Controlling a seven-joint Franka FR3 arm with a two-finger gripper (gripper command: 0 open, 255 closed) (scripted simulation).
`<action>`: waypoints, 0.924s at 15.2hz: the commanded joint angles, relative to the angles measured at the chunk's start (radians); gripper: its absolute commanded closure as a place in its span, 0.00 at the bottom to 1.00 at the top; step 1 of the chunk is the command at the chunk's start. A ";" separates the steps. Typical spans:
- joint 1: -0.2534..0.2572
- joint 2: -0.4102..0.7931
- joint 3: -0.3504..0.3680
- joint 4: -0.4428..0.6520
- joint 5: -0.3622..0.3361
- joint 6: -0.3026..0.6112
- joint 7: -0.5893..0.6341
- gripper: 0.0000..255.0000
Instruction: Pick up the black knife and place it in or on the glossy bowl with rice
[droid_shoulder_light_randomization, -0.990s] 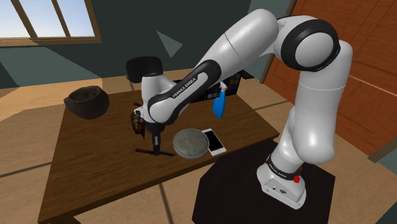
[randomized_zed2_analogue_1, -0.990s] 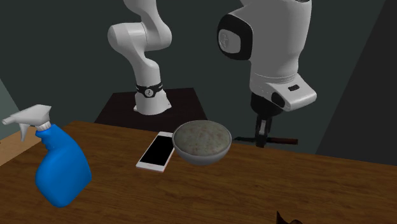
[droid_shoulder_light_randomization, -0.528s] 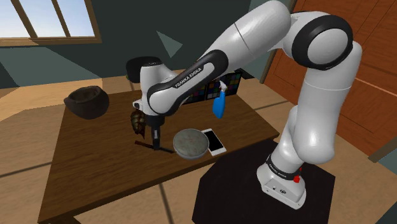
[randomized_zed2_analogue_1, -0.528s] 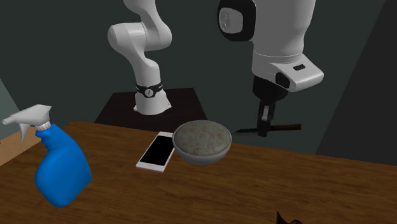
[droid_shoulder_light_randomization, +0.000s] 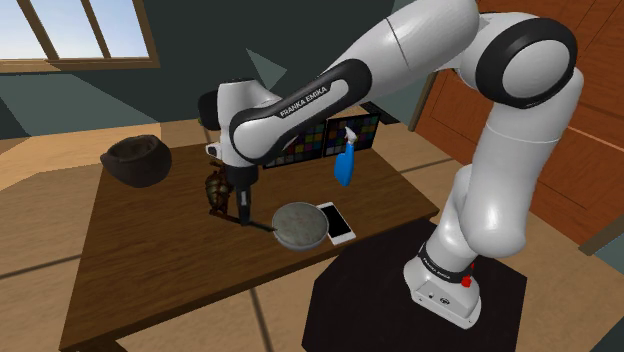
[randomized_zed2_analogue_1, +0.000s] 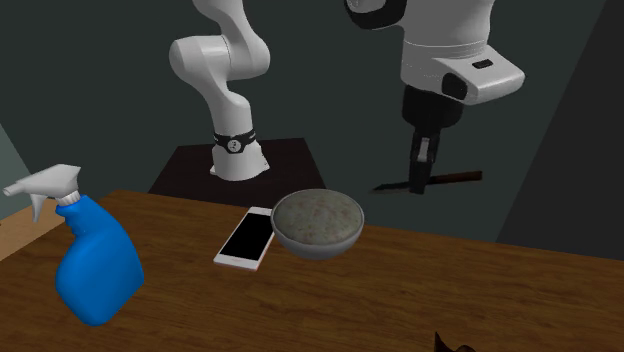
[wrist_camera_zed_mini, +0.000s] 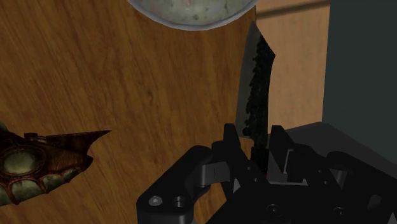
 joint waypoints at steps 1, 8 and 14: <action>-0.001 -0.013 -0.001 0.011 -0.001 -0.024 0.003 1.00; -0.057 -0.197 -0.043 -0.191 0.029 -0.027 -0.113 1.00; -0.110 -0.368 -0.108 -0.359 0.024 -0.053 -0.227 1.00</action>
